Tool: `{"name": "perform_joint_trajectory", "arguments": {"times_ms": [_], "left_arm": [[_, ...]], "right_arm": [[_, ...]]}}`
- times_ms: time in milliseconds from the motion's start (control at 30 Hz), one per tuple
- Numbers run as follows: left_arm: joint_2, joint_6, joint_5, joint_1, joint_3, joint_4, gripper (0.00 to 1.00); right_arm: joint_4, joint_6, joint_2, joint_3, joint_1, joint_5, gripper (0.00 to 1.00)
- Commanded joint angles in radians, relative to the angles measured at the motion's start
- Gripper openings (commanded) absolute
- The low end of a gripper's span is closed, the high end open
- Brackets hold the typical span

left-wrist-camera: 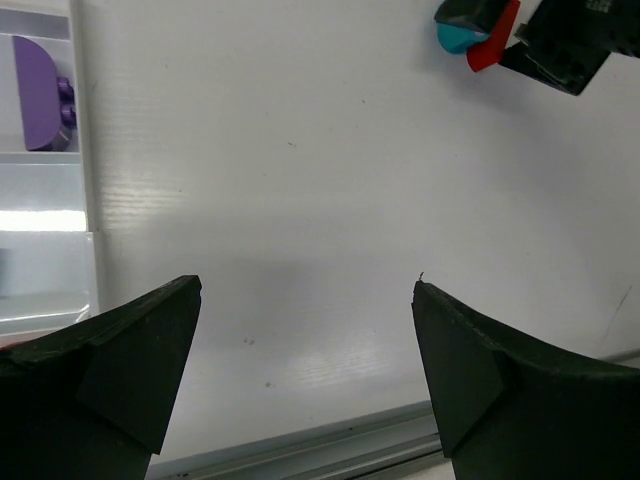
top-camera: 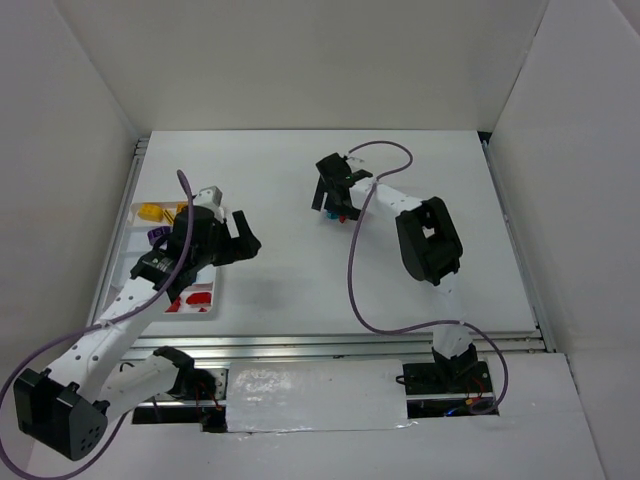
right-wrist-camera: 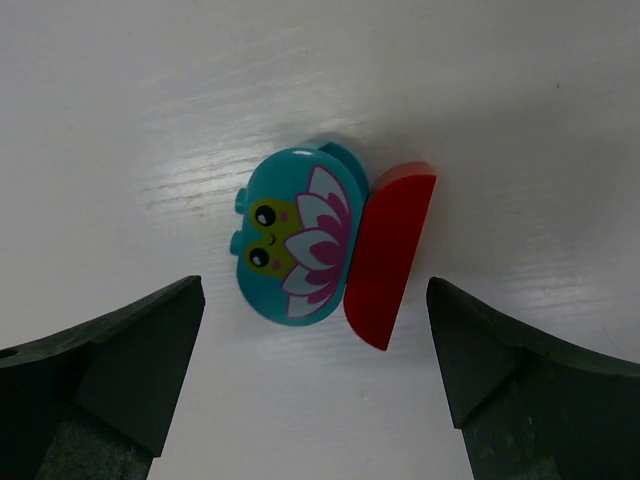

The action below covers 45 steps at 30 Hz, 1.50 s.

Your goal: Sort the legos into containers by color

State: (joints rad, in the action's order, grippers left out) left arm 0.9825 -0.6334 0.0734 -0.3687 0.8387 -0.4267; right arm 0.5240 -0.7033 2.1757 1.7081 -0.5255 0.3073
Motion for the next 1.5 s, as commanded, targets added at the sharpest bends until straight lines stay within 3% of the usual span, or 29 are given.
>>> {"name": "perform_joint_trajectory", "arguments": {"times_ms": [0,167,233,300,367,467,533,567,600,733,833,967,1067,1333,1400,1467], "left_arm": [[0.002,0.032,-0.014,-0.032,-0.012,0.016,0.99],[0.025,0.029,-0.030,-0.049,-0.027,0.043,0.99],[0.025,0.023,-0.023,-0.049,-0.032,0.052,1.00],[0.024,0.020,-0.009,-0.050,-0.030,0.049,0.99],[0.018,0.009,0.003,-0.050,-0.026,0.043,1.00],[-0.002,-0.018,0.049,-0.050,-0.007,0.017,0.99],[-0.013,-0.040,0.063,-0.047,0.020,-0.004,1.00],[-0.028,-0.045,0.051,-0.047,0.025,-0.001,0.99],[-0.033,-0.057,0.030,-0.042,0.028,0.017,1.00],[-0.047,-0.135,-0.125,-0.035,0.033,0.075,1.00],[-0.065,-0.228,-0.266,-0.042,-0.009,0.194,0.99],[-0.074,-0.319,-0.412,-0.042,-0.069,0.351,1.00],[-0.094,-0.364,-0.461,-0.044,-0.098,0.419,1.00],[-0.081,-0.347,-0.483,-0.044,-0.099,0.416,0.96],[-0.073,-0.357,-0.509,-0.042,-0.124,0.462,0.91],[-0.061,-0.359,-0.541,-0.044,-0.135,0.491,0.60]], "right_arm": [[0.063,0.018,0.039,0.079,0.021,0.016,1.00],[0.116,0.028,0.099,0.127,0.035,0.036,0.95],[0.064,0.060,0.079,0.085,0.039,0.009,0.70],[0.010,0.074,0.052,0.041,0.042,-0.025,0.54],[-0.039,0.131,0.020,-0.002,0.039,-0.075,0.02],[-0.200,0.223,-0.132,-0.186,0.013,-0.120,0.00],[-0.419,0.342,-0.334,-0.431,-0.022,-0.239,0.00],[-0.570,0.379,-0.411,-0.599,-0.039,-0.291,0.00],[-0.631,0.428,-0.548,-0.664,-0.075,-0.362,0.00],[-0.765,0.543,-0.779,-0.856,-0.170,-0.541,0.00],[-0.746,0.607,-0.872,-0.875,-0.287,-0.489,0.00],[-0.659,0.570,-0.880,-0.777,-0.329,-0.471,0.00],[-0.631,0.565,-0.878,-0.734,-0.360,-0.438,0.00],[-0.647,0.548,-0.896,-0.713,-0.395,-0.433,0.00],[-0.653,0.545,-0.895,-0.703,-0.401,-0.441,0.00],[-0.662,0.541,-0.895,-0.703,-0.407,-0.436,0.00]]}}
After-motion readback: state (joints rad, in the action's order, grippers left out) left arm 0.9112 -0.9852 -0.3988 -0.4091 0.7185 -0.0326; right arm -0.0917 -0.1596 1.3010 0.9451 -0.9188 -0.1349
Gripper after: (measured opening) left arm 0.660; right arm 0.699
